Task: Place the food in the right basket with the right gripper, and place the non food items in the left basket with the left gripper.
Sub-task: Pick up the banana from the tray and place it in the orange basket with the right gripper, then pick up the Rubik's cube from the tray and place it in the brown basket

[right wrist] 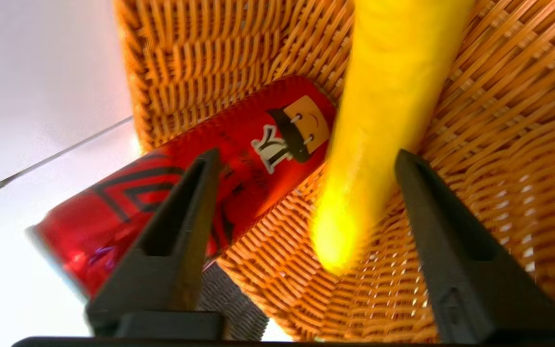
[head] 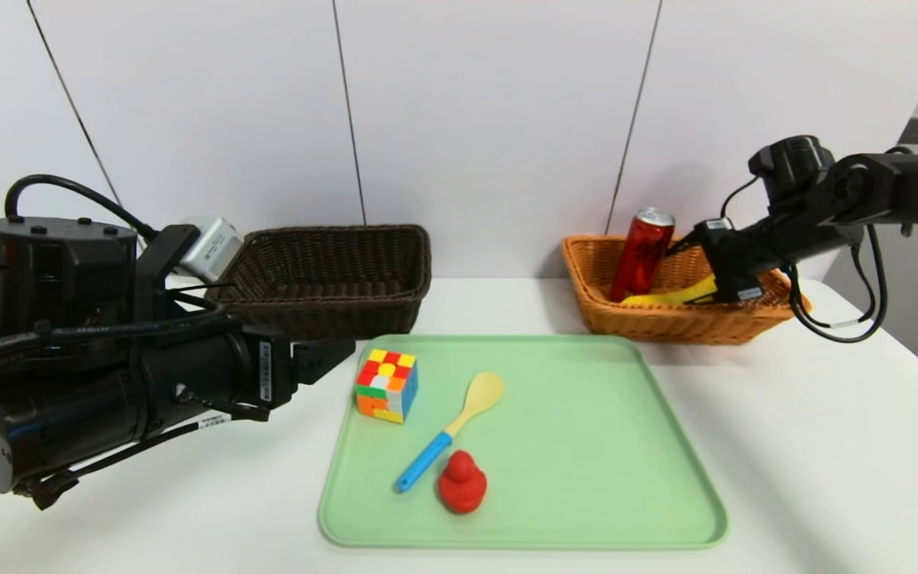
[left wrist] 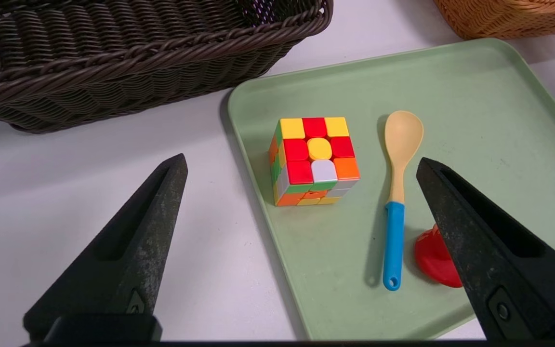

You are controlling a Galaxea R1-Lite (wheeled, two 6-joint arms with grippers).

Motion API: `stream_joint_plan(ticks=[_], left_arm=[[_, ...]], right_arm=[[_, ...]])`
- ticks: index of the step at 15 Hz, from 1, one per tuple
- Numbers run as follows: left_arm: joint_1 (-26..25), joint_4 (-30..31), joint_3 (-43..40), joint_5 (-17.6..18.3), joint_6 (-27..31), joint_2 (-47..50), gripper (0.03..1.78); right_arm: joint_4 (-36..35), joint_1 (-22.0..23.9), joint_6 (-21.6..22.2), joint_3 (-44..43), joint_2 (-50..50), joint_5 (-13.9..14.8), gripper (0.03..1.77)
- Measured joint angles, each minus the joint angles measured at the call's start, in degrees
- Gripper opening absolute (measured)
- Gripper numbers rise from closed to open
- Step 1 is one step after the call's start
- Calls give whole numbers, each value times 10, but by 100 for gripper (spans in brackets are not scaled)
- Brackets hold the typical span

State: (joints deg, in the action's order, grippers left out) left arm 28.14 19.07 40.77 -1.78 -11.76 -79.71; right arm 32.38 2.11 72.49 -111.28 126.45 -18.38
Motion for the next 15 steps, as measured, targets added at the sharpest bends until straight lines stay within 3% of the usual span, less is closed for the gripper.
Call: stream_joint_plan(ticks=[5,8,9,13,15], left_arm=[[0,-2,11,0,2,4,169],[0,-6,25,-1,4,6,169],[1,-6,27,-1,4,6,169],[10,-34,34,-12,4,2,169],[13,-54,45,-39,4,0,169]], right_arm=[[21,-7,-8,1,-90,2,147],[57,-29,-73,0,-190,19,155],[73,-48,-117,0,-219,45,157],[90,-135,-343,8,-297,220,163],[92,-162,-462,17,-321,271,164]])
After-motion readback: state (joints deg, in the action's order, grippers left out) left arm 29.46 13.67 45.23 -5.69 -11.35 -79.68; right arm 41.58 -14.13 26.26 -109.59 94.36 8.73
